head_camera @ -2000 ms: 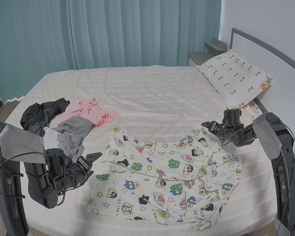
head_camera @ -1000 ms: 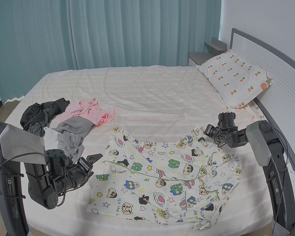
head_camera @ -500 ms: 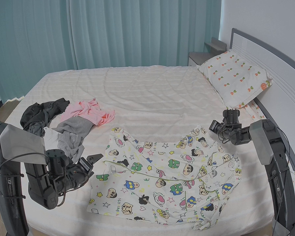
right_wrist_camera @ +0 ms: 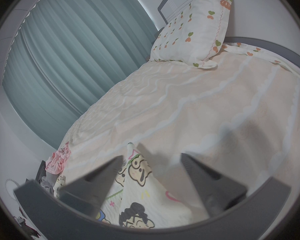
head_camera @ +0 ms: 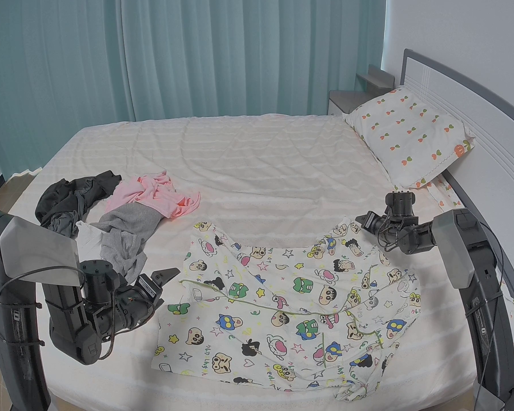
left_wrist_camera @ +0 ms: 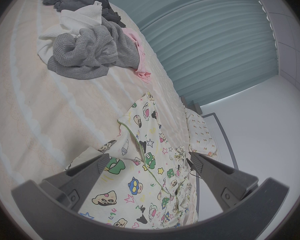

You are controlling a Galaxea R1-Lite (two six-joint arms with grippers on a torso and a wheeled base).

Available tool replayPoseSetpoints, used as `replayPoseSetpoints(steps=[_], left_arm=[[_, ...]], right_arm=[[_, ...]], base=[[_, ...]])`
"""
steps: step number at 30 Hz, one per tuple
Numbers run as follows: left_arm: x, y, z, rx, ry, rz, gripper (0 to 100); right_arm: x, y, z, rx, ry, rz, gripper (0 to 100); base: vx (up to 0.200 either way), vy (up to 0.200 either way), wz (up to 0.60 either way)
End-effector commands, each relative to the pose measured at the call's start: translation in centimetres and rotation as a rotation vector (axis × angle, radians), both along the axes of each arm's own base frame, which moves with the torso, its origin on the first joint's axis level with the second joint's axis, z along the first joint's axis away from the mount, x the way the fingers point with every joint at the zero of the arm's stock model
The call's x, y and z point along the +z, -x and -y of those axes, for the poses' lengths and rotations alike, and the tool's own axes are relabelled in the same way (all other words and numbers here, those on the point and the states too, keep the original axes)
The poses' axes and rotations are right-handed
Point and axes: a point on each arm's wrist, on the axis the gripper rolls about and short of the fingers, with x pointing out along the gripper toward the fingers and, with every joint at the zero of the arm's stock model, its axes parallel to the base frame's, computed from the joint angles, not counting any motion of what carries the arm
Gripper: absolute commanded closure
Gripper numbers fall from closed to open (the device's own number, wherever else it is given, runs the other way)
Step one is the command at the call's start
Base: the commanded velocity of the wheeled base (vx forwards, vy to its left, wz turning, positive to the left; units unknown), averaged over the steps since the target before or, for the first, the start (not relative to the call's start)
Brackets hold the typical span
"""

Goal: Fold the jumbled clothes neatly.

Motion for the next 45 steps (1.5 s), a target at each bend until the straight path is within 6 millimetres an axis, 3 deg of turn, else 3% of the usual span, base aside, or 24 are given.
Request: replayPoseSetpoints(steps=[1,8,9,18,38,45], left_arm=[[0.0,0.0,0.0,0.000,0.000,0.001,0],[0.0,0.0,0.0,0.001,-0.001,0.001,0],[0.0,0.0,0.0,0.001,-0.001,0.001,0],[0.0,0.0,0.0,0.005,-0.003,0.001,0],[-0.1,0.0,0.1,0.009,-0.006,0.002,0],[-0.1,0.0,0.1,0.009,-0.006,0.002,0]], right_arm=[[-1.0,0.2,-1.0,0.023,0.000,-0.020,0],[-1.9,0.4,-2.0,0.053,0.012,-0.041,0],[-2.1,0.5,-2.0,0.055,0.011,-0.047,100],[-3.8,0.7,-1.2,0.038,0.015,-0.085,100],[-1.6,-0.6,1.5,-0.063,0.012,0.121,100],[-1.3,-0.7,1.5,-0.076,0.013,0.153,100]], base=[[0.000,0.000,0.00],[0.000,0.000,0.00],[0.000,0.000,0.00],[0.000,0.000,0.00],[0.000,0.000,0.00],[0.000,0.000,0.00]])
